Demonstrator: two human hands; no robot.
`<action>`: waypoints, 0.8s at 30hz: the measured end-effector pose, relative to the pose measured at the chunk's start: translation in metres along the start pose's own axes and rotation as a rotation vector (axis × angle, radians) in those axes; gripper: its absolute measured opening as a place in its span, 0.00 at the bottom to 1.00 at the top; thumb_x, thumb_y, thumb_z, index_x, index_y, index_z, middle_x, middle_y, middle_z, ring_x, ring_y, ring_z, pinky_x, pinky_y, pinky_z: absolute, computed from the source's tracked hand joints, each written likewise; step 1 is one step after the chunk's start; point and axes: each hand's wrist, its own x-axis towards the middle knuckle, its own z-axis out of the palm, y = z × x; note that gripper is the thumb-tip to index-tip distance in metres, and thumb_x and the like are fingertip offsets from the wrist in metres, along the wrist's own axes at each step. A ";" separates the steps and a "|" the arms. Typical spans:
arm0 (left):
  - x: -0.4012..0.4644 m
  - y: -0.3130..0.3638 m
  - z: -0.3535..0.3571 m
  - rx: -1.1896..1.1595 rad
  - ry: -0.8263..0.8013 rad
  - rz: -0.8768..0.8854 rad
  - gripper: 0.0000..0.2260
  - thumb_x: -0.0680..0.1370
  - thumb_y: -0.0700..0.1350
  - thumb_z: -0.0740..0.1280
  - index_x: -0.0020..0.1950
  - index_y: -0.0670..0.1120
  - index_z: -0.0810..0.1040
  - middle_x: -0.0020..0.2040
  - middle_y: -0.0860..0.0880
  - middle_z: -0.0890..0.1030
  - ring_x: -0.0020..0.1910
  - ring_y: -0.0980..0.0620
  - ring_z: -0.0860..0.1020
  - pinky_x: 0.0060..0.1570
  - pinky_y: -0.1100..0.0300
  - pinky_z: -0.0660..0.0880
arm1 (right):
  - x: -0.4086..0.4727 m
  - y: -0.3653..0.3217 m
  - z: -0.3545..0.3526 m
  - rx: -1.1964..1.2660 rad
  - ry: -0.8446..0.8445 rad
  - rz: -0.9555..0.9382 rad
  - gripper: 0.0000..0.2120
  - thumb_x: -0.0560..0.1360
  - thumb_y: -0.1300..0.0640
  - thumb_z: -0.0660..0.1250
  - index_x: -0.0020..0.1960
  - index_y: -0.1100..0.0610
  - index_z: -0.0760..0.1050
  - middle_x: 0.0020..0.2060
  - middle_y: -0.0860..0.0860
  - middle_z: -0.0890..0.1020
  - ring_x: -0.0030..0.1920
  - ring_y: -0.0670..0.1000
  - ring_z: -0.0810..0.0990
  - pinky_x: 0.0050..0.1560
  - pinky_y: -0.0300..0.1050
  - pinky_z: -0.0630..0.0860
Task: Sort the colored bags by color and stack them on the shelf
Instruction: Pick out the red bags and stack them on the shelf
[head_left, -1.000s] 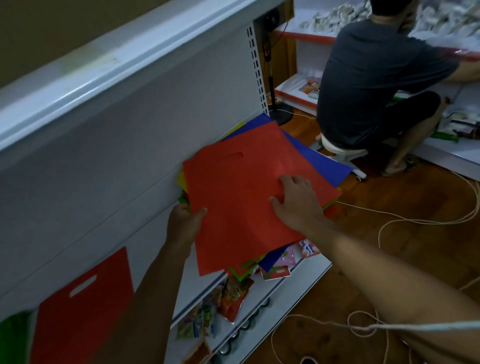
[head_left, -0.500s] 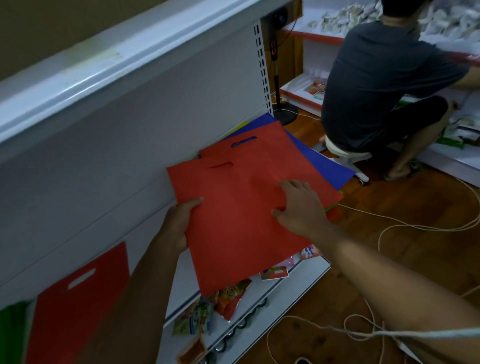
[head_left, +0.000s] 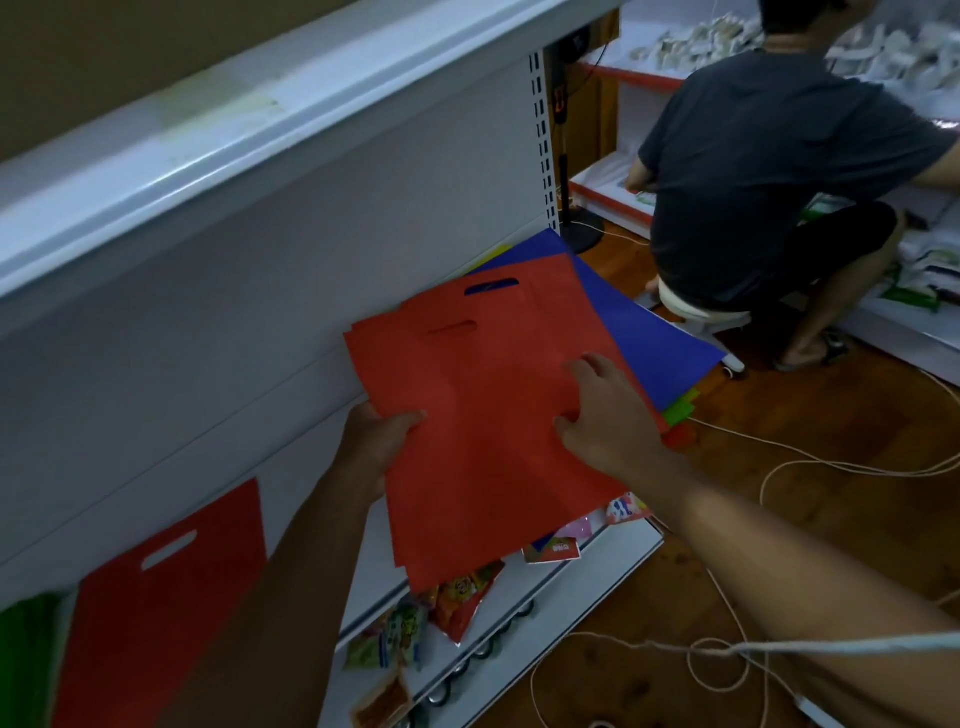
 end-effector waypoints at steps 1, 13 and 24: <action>0.000 0.000 -0.001 0.006 0.006 0.009 0.10 0.72 0.36 0.71 0.49 0.48 0.81 0.46 0.43 0.84 0.44 0.43 0.83 0.47 0.47 0.81 | 0.000 0.000 0.000 0.014 0.003 -0.006 0.32 0.73 0.54 0.69 0.73 0.56 0.62 0.75 0.57 0.60 0.72 0.57 0.64 0.67 0.52 0.67; -0.006 0.007 0.001 0.002 -0.050 0.016 0.15 0.71 0.36 0.73 0.56 0.46 0.80 0.49 0.44 0.84 0.46 0.46 0.83 0.48 0.52 0.80 | -0.006 0.004 0.001 0.022 -0.029 0.018 0.31 0.75 0.55 0.69 0.74 0.56 0.61 0.77 0.57 0.54 0.76 0.59 0.55 0.71 0.54 0.63; -0.015 0.009 0.010 -0.078 -0.093 0.042 0.14 0.71 0.33 0.71 0.53 0.46 0.81 0.48 0.44 0.85 0.45 0.44 0.83 0.46 0.50 0.81 | -0.011 0.012 -0.003 -0.028 -0.014 0.048 0.30 0.75 0.51 0.67 0.72 0.58 0.62 0.75 0.59 0.59 0.75 0.60 0.55 0.72 0.55 0.60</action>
